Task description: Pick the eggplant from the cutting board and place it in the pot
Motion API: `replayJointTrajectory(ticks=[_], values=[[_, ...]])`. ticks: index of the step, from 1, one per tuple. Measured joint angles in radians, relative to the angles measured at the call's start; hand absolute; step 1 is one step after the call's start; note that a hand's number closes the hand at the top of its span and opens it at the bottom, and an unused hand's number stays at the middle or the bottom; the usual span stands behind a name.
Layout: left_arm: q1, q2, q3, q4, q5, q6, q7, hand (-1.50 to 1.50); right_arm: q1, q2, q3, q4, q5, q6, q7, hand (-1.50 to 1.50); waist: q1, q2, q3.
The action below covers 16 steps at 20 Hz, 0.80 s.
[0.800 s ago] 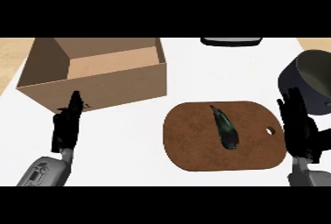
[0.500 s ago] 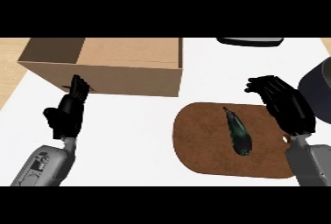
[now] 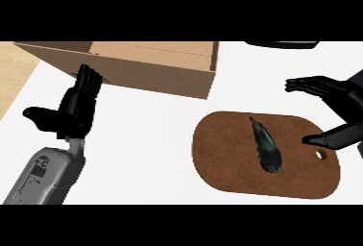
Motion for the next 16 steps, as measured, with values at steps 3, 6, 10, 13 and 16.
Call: replayJointTrajectory(ticks=[3,6,10,13,16], values=[[-0.009,0.007,0.011,-0.012,0.018,-0.013,0.019,0.0,-0.042,-0.056,0.013,0.052,0.075,0.087,-0.109,-1.5,-0.003,0.0,0.0],[-0.009,0.01,0.017,-0.017,0.027,-0.022,0.026,0.0,-0.087,-0.115,0.047,0.085,0.172,0.099,-0.159,-1.5,-0.006,0.0,-0.001],[-0.006,0.02,0.029,-0.027,0.039,-0.034,0.041,0.0,-0.15,-0.161,0.136,0.1,0.306,0.083,-0.2,-1.5,-0.006,-0.002,-0.002],[-0.001,0.023,0.035,-0.03,0.041,-0.037,0.044,0.0,-0.197,-0.179,0.211,0.109,0.393,0.061,-0.237,-1.5,-0.013,-0.005,-0.003],[-0.002,0.034,0.043,-0.043,0.048,-0.042,0.066,0.0,-0.245,-0.179,0.282,0.147,0.462,0.039,-0.27,-1.5,-0.018,-0.007,-0.004]])
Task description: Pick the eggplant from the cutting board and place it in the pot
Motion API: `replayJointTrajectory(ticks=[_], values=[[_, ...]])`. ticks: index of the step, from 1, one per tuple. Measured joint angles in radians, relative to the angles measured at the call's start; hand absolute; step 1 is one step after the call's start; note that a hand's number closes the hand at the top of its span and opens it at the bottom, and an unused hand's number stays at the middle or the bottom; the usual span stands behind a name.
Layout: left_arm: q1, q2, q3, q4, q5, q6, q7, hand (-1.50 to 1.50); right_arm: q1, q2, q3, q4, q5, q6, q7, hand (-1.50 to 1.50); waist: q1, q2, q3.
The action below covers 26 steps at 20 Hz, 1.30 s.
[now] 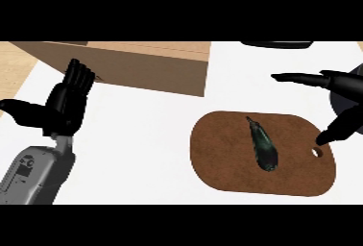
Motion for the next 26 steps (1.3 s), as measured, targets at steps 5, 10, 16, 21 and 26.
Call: replayJointTrajectory(ticks=[5,10,16,21,26], values=[[0.024,0.004,0.013,-0.006,-0.007,-0.001,-0.008,0.0,-0.064,0.047,0.114,0.073,0.096,-0.041,-0.034,-1.5,-0.019,-0.006,-0.001],[0.031,0.01,0.029,-0.021,-0.009,0.0,0.007,0.0,-0.105,0.075,0.2,0.165,0.16,-0.063,-0.073,-1.5,-0.033,-0.009,-0.002],[0.063,0.004,0.044,-0.037,-0.017,0.0,-0.006,0.0,-0.105,0.103,0.279,0.218,0.211,-0.118,-0.138,-1.5,-0.049,-0.013,-0.002],[0.071,0.008,0.057,-0.046,-0.019,-0.011,0.0,0.0,-0.119,0.158,0.307,0.277,0.22,-0.172,-0.182,-1.5,-0.053,-0.014,-0.002],[0.069,0.004,0.068,-0.038,-0.03,-0.023,-0.004,0.0,-0.124,0.185,0.319,0.301,0.235,-0.2,-0.204,-1.5,-0.063,-0.018,-0.002]])
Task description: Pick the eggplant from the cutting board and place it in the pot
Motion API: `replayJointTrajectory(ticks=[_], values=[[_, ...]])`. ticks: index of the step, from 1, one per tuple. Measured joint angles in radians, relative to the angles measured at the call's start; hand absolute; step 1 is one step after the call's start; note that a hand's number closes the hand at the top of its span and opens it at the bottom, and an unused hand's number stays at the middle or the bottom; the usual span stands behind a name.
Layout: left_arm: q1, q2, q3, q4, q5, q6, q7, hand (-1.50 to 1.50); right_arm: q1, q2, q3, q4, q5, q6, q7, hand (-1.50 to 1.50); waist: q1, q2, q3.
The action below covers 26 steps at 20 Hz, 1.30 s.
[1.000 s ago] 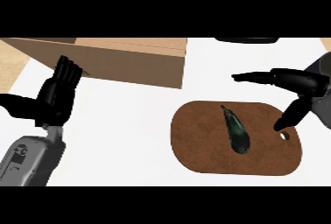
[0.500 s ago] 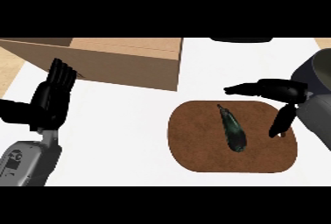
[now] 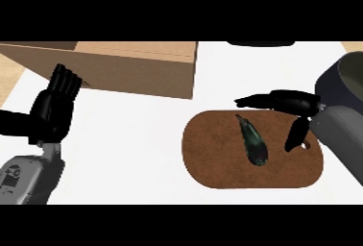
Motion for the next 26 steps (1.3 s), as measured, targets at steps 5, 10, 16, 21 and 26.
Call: replayJointTrajectory(ticks=[5,10,16,21,26], values=[[0.014,-0.006,0.017,-0.003,-0.009,-0.018,-0.008,0.0,-0.003,0.051,0.009,0.066,0.056,-0.038,-0.003,-1.5,-0.003,-0.001,0.0],[0.018,-0.023,0.024,-0.016,-0.028,-0.01,0.007,0.0,-0.004,0.105,0.005,0.121,0.096,-0.05,-0.004,-1.5,-0.005,-0.001,-0.001],[0.009,-0.032,0.037,-0.021,-0.039,-0.018,0.025,0.0,-0.009,0.18,0.007,0.173,0.147,-0.077,-0.018,-1.5,-0.004,-0.004,-0.005],[0.017,-0.043,0.041,-0.027,-0.049,-0.025,0.026,0.0,-0.003,0.207,0.001,0.179,0.171,-0.083,-0.031,1.5,-0.006,-0.009,-0.009],[0.027,-0.052,0.049,-0.022,-0.054,-0.032,0.009,0.0,0.016,0.221,0.016,0.119,0.187,-0.115,-0.067,1.5,-0.014,-0.012,-0.013]])
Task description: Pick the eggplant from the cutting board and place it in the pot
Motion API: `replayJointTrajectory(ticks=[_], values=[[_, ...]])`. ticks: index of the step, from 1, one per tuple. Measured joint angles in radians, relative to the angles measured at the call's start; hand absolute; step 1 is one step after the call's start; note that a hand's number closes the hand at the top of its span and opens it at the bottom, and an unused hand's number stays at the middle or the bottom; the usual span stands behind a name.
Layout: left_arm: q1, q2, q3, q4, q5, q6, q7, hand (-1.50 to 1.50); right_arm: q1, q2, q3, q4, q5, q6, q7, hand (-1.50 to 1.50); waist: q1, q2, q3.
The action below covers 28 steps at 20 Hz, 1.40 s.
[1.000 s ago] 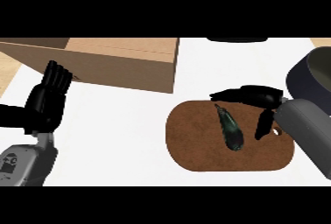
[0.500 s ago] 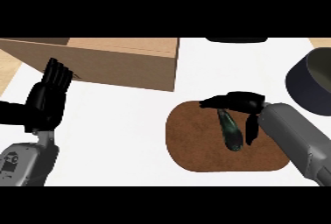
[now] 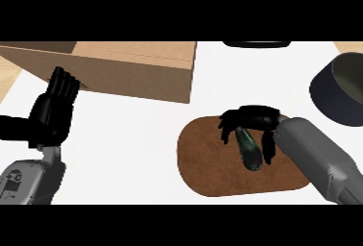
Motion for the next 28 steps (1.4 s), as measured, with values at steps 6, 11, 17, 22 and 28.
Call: replayJointTrajectory(ticks=[6,11,17,22,28], values=[[0.001,0.011,0.018,-0.01,-0.001,-0.01,0.026,0.0,0.024,0.007,-0.005,-0.043,0.027,-0.046,-0.033,1.5,0.0,-0.003,-0.002],[0.013,-0.004,0.021,-0.018,-0.019,-0.007,0.018,0.0,0.056,-0.006,-0.036,-0.088,0.047,-0.071,-0.041,1.5,-0.002,-0.003,-0.003],[-0.004,-0.019,0.021,-0.015,-0.034,-0.002,0.032,0.0,0.055,-0.038,-0.162,-0.142,-0.009,-0.059,0.054,1.5,-0.006,0.004,0.007],[-0.001,-0.015,0.022,-0.025,-0.032,-0.006,0.034,0.0,-0.017,-0.053,-0.335,-0.007,-0.035,-0.203,0.414,1.5,-0.007,0.009,0.005],[-0.002,-0.012,0.019,-0.028,-0.035,-0.008,0.034,0.0,-0.117,-0.107,-0.47,0.105,-0.002,-0.45,0.835,1.5,0.004,0.011,-0.002]])
